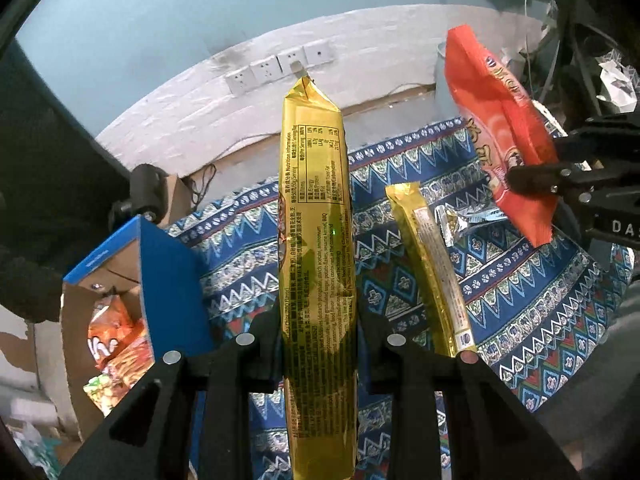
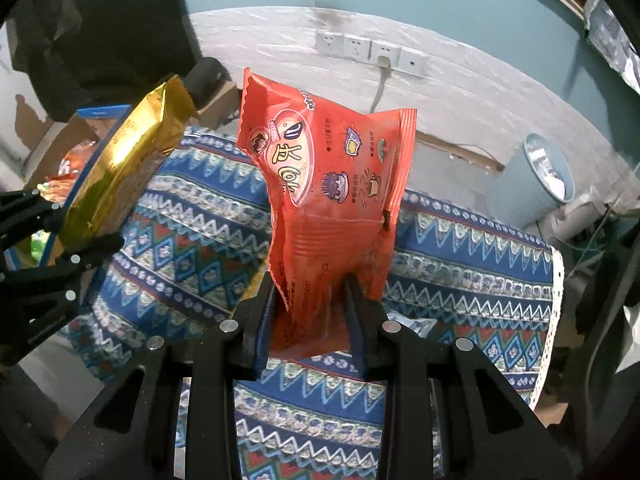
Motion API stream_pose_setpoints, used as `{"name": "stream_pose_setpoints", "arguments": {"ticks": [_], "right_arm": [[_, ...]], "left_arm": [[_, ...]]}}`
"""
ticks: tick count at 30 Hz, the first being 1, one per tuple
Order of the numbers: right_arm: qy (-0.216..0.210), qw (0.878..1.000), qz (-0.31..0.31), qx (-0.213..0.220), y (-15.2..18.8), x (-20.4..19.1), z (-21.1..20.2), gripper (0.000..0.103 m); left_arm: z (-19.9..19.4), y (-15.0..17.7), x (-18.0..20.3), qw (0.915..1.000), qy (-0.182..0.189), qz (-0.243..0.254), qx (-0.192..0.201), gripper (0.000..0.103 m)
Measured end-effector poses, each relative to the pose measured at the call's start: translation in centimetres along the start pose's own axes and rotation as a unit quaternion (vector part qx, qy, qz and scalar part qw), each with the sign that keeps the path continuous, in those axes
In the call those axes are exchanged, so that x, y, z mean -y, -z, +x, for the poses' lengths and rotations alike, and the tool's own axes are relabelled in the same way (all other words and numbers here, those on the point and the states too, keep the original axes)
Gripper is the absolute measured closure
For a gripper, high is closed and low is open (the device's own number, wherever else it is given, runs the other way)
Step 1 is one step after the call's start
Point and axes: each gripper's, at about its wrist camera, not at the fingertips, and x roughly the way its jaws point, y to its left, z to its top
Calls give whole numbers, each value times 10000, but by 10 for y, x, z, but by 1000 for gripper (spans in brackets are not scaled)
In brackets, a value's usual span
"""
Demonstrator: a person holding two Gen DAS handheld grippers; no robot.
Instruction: Organize snacks
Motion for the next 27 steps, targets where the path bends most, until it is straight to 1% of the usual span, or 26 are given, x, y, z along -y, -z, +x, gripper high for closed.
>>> {"name": "stream_pose_setpoints", "arguments": {"ticks": [8, 13, 20, 27], "right_arm": [[-153, 9996, -193, 113, -11, -29, -12, 72], [-269, 9990, -315, 194, -19, -46, -18, 72], [-434, 9976, -473, 260, -30, -69, -23, 72], [-583, 9957, -662, 278, -44, -99, -22, 72]], "left_arm": [[-23, 7, -23, 9996, -4, -210, 186, 75], [-35, 14, -45, 9986, -140, -401, 302, 75], [-46, 29, -73, 9969, -333, -584, 413, 75], [-55, 49, -101, 9952, -386, -776, 464, 75]]}}
